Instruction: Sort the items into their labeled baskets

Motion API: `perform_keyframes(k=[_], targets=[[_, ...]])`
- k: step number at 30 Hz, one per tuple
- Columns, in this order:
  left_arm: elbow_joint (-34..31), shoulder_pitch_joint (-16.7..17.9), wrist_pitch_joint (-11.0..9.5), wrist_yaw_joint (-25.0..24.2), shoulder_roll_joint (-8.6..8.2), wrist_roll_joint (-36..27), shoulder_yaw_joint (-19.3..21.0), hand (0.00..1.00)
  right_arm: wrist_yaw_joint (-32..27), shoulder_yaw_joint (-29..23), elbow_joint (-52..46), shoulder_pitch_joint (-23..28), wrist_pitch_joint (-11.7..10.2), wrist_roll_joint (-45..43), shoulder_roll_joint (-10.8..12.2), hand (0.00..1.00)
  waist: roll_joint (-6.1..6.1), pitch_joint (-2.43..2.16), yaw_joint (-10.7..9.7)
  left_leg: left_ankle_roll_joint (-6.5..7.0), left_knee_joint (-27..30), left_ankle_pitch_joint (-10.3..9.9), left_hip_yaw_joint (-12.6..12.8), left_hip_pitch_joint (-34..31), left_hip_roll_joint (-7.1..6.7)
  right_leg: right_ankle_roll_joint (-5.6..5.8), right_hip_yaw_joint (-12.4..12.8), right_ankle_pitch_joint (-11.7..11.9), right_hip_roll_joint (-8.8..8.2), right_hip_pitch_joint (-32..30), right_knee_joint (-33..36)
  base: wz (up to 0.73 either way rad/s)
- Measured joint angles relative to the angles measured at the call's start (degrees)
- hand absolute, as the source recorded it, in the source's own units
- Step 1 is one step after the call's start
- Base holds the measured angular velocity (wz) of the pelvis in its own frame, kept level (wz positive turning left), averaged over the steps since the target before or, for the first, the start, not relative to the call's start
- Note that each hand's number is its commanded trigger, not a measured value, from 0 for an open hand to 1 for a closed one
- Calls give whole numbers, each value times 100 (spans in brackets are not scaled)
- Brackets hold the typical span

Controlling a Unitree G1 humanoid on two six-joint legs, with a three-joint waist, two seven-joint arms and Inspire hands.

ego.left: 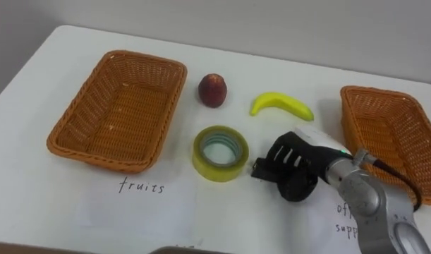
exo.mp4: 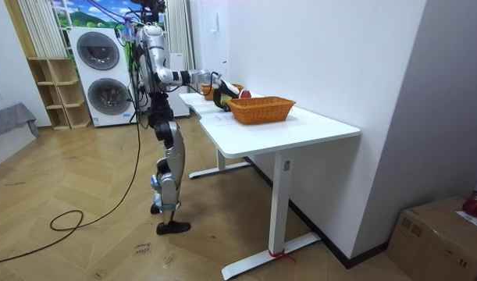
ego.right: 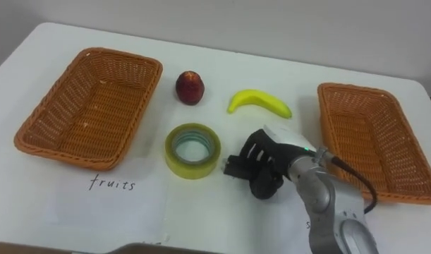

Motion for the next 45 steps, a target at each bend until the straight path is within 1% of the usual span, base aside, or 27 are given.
perform_keyframes(k=[3,4,6,8,10,11,13,20,21,23,24,29,32,35,36,38,41,42,45], targets=[[38,11,-18,-3,-36,8,21,0,-187,-178,-161,2,-138,357,3,100,38,17,-84,9,-7,6,10,-22,-8,2,-3,-1,-10,-16,-5,0],[46,14,-23,1,-39,9,30,0,-282,-232,-204,2,-154,499,7,100,34,10,-141,7,-8,8,15,-17,-6,3,-1,-2,-8,-15,-4,0],[97,39,-50,9,-59,8,91,0,-426,-361,-307,3,-212,629,25,100,32,8,-172,7,-9,8,34,-7,-4,3,9,-1,-5,-14,-4,-3],[127,42,-84,20,-59,8,110,0,-651,-456,-368,2,-286,710,26,100,20,-5,-193,7,-10,8,52,6,-3,3,17,-1,-4,-11,-4,-6],[181,26,-125,30,-54,4,114,0,-893,-576,-368,5,-340,784,29,100,-17,-45,-205,7,-10,8,63,21,-3,3,19,-1,-6,1,-4,0],[193,26,-139,37,-52,1,119,0,-955,-595,-368,5,-344,799,29,100,-25,-53,-203,7,-10,8,65,24,-3,3,18,-1,-6,5,-4,0],[214,52,-155,76,-58,-2,205,0,-1222,-680,-368,5,-443,991,29,100,-57,-75,-202,7,-9,8,99,47,-1,7,30,2,-4,15,-4,-5],[221,171,-268,184,-89,-1,216,0,-1909,-839,-368,2,-663,1556,29,100,-40,-59,-209,6,-3,8,110,123,1,10,19,6,-5,90,-3,0],[220,166,-295,216,-107,-2,214,0,-2025,-839,-368,2,-687,1624,29,100,-19,-44,-209,6,2,10,110,123,1,8,18,11,-6,91,0,0],[222,168,-313,235,-124,-6,212,0,-2190,-839,-368,2,-735,1663,29,100,-8,-36,-208,7,4,17,110,122,0,7,17,19,-6,90,3,0],[228,164,-315,235,-129,-7,212,0,-2298,-839,-369,2,-795,1663,29,100,-2,-32,-213,7,2,18,109,119,0,6,15,21,-6,89,4,0],[231,170,-328,234,-129,-4,217,0,-2747,-844,-369,2,-930,1718,28,100,7,-29,-220,6,-40,18,96,112,6,4,5,23,4,90,13,0],[260,184,-351,197,-136,8,222,0,-3020,-963,-378,2,-1084,1891,28,100,14,-27,-223,6,-31,17,97,108,3,5,3,24,4,80,11,0],[282,190,-362,161,-140,10,243,0,-3158,-1065,-378,2,-1176,1882,26,100,29,-22,-237,6,-22,17,99,109,2,6,3,24,5,79,-1,0],[277,203,-362,130,-162,54,329,0,-3196,-1118,-378,1,-1219,1879,24,100,35,-26,-261,6,-22,17,102,108,2,7,3,25,5,79,-5,0],[276,263,-359,97,-173,55,357,0,-3255,-1248,-378,2,-1272,1968,23,100,82,-51,-350,7,-22,18,101,108,0,7,-1,25,1,81,-8,0],[276,337,-354,63,-169,56,359,0,-3370,-1329,-378,2,-1272,2081,20,100,147,-84,-432,7,-21,18,107,115,-1,8,1,25,0,83,-13,0],[275,361,-354,52,-168,57,359,0,-3413,-1369,-378,2,-1272,2088,17,100,164,-91,-493,7,-22,19,107,119,1,8,1,25,0,85,-14,0],[274,381,-352,34,-166,59,384,0,-3487,-1482,-377,3,-1269,2100,15,100,172,-88,-518,6,-22,19,114,120,6,8,1,25,5,85,-23,0]])
